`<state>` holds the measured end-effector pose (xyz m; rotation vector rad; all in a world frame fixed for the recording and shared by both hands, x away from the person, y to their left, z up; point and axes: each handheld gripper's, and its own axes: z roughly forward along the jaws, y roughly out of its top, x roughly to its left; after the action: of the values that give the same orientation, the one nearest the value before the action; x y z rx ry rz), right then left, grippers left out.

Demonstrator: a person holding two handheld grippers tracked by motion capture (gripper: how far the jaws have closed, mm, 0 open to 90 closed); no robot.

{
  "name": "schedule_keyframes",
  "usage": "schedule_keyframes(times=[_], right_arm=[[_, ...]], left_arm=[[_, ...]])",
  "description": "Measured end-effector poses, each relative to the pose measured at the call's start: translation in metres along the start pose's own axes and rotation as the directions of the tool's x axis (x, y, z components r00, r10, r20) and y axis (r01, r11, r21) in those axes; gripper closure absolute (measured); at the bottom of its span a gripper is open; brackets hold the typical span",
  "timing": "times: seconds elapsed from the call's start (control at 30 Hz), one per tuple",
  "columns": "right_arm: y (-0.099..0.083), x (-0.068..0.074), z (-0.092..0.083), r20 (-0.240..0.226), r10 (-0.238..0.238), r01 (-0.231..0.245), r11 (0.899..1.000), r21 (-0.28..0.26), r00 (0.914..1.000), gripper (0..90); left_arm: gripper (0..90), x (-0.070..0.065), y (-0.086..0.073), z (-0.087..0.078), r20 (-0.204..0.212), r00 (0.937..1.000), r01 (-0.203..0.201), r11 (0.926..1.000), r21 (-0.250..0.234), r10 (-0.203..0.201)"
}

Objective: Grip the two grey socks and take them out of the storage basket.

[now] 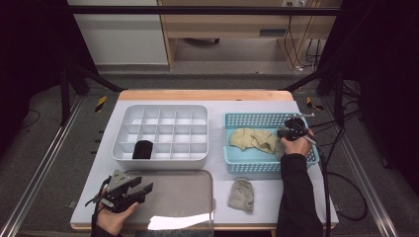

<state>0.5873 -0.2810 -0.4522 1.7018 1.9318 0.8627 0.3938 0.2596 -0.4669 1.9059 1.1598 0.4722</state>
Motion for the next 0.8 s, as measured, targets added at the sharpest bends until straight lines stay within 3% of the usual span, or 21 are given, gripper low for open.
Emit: schedule_keyframes(times=[0.17, 0.33, 0.53, 0.67, 0.8], right_arm=[[0.003, 0.002, -0.008, -0.016, -0.035, 0.034, 0.997, -0.069, 0.9993, 86.6], [0.007, 0.004, -0.021, -0.045, -0.036, 0.029, 0.99, -0.14, 0.9984, 86.6], [0.011, 0.008, -0.041, -0.083, -0.043, 0.022, 0.969, -0.247, 0.9956, 86.6], [0.014, 0.014, -0.054, -0.106, -0.055, 0.024, 0.96, -0.28, 0.9928, 86.6], [0.016, 0.022, -0.071, -0.132, -0.082, 0.034, 0.944, -0.329, 0.9878, 86.6]], left_arm=[[45.8, 0.0, 0.0, 0.0, -0.001, 1.0, 0.001, 1.0, -0.004, -0.001], [45.8, 0.0, 0.0, -0.001, -0.002, 1.0, 0.0, 1.0, -0.005, 0.0], [45.8, 0.0, 0.001, -0.001, -0.003, 1.0, 0.001, 1.0, -0.006, -0.001], [45.8, 0.0, 0.001, -0.001, -0.001, 1.0, 0.004, 1.0, -0.007, -0.004], [45.8, 0.0, 0.001, -0.002, 0.0, 1.0, 0.005, 1.0, -0.007, -0.005]])
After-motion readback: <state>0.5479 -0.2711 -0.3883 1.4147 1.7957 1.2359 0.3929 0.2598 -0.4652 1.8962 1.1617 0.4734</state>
